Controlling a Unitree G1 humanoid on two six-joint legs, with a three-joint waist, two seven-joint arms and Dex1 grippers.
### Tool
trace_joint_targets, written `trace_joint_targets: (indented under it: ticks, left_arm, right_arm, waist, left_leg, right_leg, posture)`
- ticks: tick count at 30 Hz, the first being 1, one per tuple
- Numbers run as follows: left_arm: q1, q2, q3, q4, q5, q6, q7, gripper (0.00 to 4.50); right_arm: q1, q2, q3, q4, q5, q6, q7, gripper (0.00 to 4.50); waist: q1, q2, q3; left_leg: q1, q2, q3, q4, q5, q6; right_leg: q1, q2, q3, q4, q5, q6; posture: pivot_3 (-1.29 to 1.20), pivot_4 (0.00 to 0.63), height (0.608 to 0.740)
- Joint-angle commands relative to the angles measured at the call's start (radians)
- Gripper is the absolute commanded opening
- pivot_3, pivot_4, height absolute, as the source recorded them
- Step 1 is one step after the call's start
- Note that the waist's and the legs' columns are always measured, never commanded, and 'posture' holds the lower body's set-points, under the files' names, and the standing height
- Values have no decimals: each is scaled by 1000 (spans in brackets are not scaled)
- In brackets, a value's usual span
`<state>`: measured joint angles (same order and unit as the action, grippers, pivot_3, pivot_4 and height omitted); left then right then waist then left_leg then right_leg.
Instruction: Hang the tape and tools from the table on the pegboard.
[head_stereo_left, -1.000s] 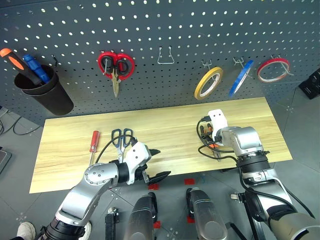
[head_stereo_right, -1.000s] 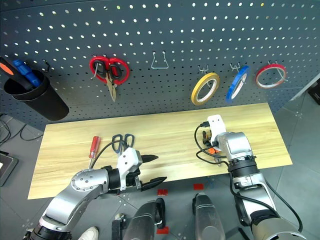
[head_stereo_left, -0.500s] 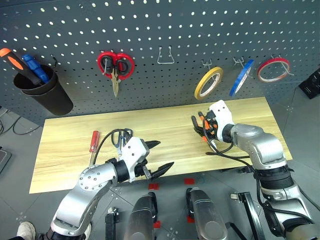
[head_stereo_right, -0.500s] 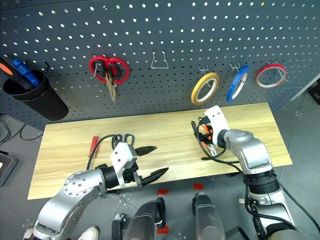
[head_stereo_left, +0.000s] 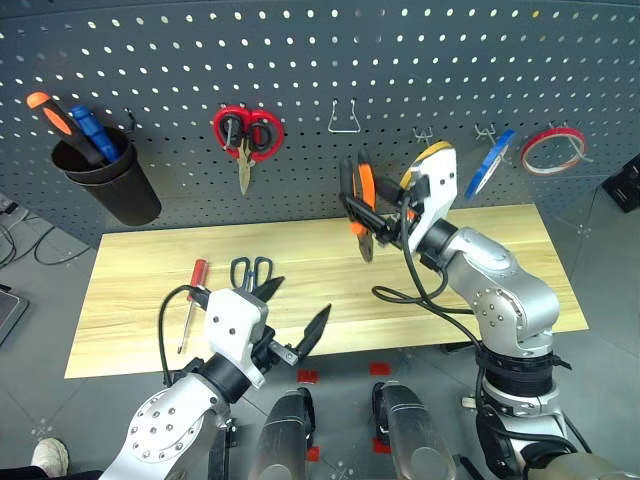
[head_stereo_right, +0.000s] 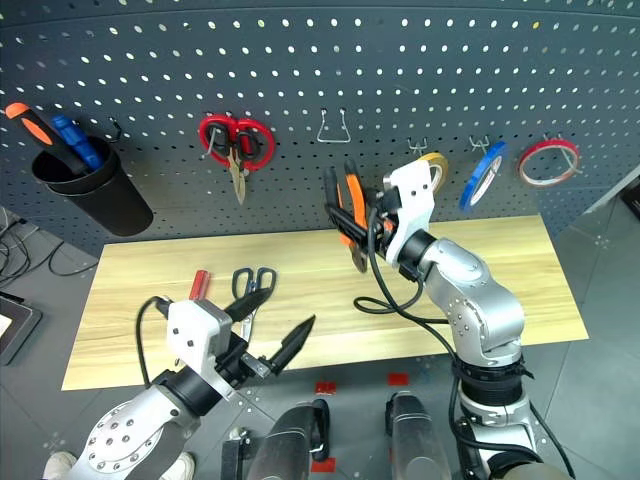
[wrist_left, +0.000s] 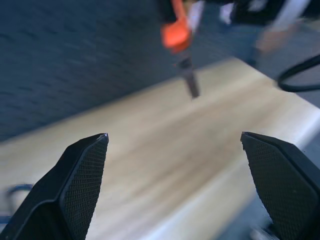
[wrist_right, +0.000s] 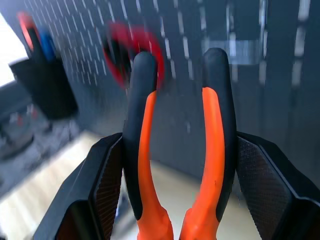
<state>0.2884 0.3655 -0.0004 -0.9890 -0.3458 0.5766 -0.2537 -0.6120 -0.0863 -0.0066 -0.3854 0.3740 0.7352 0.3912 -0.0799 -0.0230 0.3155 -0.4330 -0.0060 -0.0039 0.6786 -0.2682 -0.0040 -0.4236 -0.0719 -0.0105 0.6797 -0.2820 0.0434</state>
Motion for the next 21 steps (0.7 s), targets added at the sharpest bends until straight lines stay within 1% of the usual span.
trace_joint_targets:
  ticks: [1, 2, 5, 10, 13, 15, 18, 21]
  left_arm:
    - [-15, -7, 16, -58, 44, -70, 71, 4500]
    - [-30, -4, 27, -58, 52, -74, 80, 4500]
    - [-94, 1, 76, -53, 59, -50, 97, 4500]
    - [-288, 8, 146, 76, 54, -36, 101, 4500]
    - [-387, 3, 128, 158, 46, -26, 85, 4500]
    - [-438, 29, 94, 236, 108, -29, 86, 4500]
    - [-493, -2, 76, 337, 87, -19, 74, 4500]
    - [-528, -42, 63, 382, 54, -13, 64, 4500]
  right_arm:
    - [-55, 36, 0, -1, -24, -170, -29, 3020]
    - [-72, 49, 0, 17, -34, -216, -37, 3020]
    - [-121, 74, -3, 72, -58, -328, -54, 3020]
    - [-219, 109, -4, 224, -132, -506, -122, 3020]
    - [-286, 124, 0, 338, -173, -617, -149, 3020]
    - [-328, 127, 1, 424, -203, -694, -166, 3020]
    - [-385, 139, -5, 536, -240, -776, -213, 3020]
    - [-408, 147, 4, 592, -258, -833, -227, 3020]
  waist:
    - [2, -2, -15]
    - [2, -2, -21]
    - [4, -3, -38]
    - [18, -3, -64]
    - [22, -4, -76]
    - [23, -4, -82]
    - [23, -5, -85]
    - [23, -5, -86]
  left_leg:
    - [0, 0, 0, 0, 0, 0]
    - [0, 0, 1, 0, 0, 0]
    - [0, 0, 2, 0, 0, 0]
    - [1, -1, 3, 0, 1, -1]
    - [1, -1, 4, 0, 1, -1]
    - [1, -1, 4, 0, 1, -1]
    - [1, -1, 5, 0, 1, -2]
    - [1, -1, 4, 0, 1, -2]
  right_leg:
    - [0, 0, 0, 0, 0, 0]
    - [0, 0, 0, 0, 0, 0]
    - [0, 1, 0, 0, 0, 0]
    - [0, 2, -1, 0, 0, 0]
    - [0, 3, -1, 0, 0, 0]
    - [0, 4, -1, 0, 0, 0]
    - [0, 4, -1, 1, 0, 0]
    - [0, 3, -1, 1, 0, 0]
  posture:
    - [-71, 190, 740]
    - [-67, 175, 740]
    - [-66, 162, 740]
    - [-74, 143, 740]
    - [-81, 140, 740]
    - [-81, 140, 740]
    - [-81, 142, 740]
    - [-74, 149, 740]
